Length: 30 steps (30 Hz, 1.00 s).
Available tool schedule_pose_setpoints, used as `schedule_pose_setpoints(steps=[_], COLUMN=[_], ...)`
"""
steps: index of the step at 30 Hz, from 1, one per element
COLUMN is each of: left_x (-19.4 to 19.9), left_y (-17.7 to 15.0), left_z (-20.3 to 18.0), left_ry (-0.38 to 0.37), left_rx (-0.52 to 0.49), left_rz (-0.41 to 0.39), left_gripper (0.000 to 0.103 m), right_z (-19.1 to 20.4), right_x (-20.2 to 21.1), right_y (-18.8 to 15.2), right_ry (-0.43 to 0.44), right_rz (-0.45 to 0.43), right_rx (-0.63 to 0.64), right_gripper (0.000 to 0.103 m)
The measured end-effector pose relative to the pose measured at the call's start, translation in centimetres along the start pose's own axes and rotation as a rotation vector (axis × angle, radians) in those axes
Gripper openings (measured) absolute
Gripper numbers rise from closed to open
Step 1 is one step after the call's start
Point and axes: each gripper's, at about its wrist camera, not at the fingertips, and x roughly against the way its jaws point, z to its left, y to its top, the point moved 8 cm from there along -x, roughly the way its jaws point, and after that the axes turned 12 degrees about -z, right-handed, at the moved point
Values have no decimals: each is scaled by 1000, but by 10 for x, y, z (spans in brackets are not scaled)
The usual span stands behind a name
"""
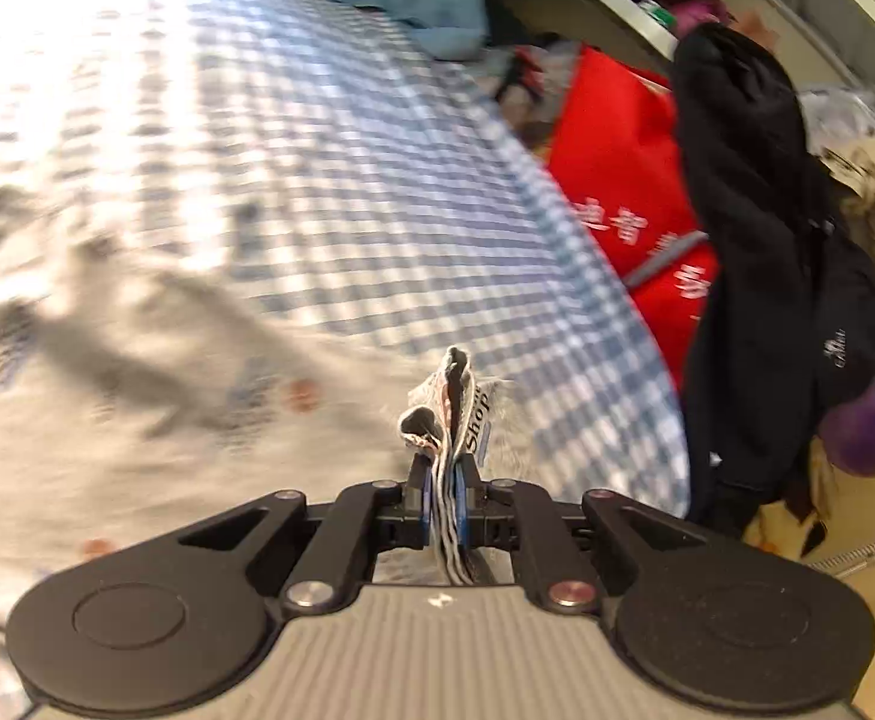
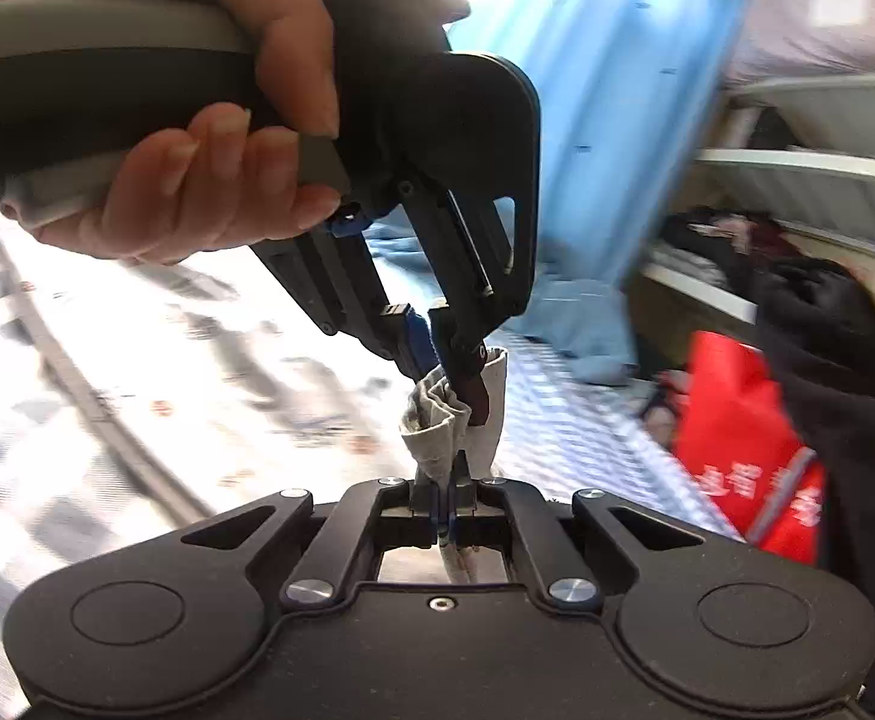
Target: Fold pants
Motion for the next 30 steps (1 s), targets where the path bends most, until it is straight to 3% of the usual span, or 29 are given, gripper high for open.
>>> schedule_pose_setpoints(steps=[7, 19, 25, 30], left_x=[-4, 3, 31, 73], left_y=[-14, -13, 14, 40], left_z=[61, 70, 67, 82], left_ry=[12, -22, -28, 10], left_rx=[-11, 0, -11, -62], left_rz=[8, -18, -57, -102], left_gripper=[9, 9, 6, 6], right_z=[57, 73, 73, 95], right_x=[-26, -23, -21, -27], right_y=[-9, -14, 24, 64], right_ry=[78, 44, 37, 81], right_rz=[103, 115, 44, -20], right_rx=[24, 13, -4, -24], right_gripper=[2, 2, 2, 2])
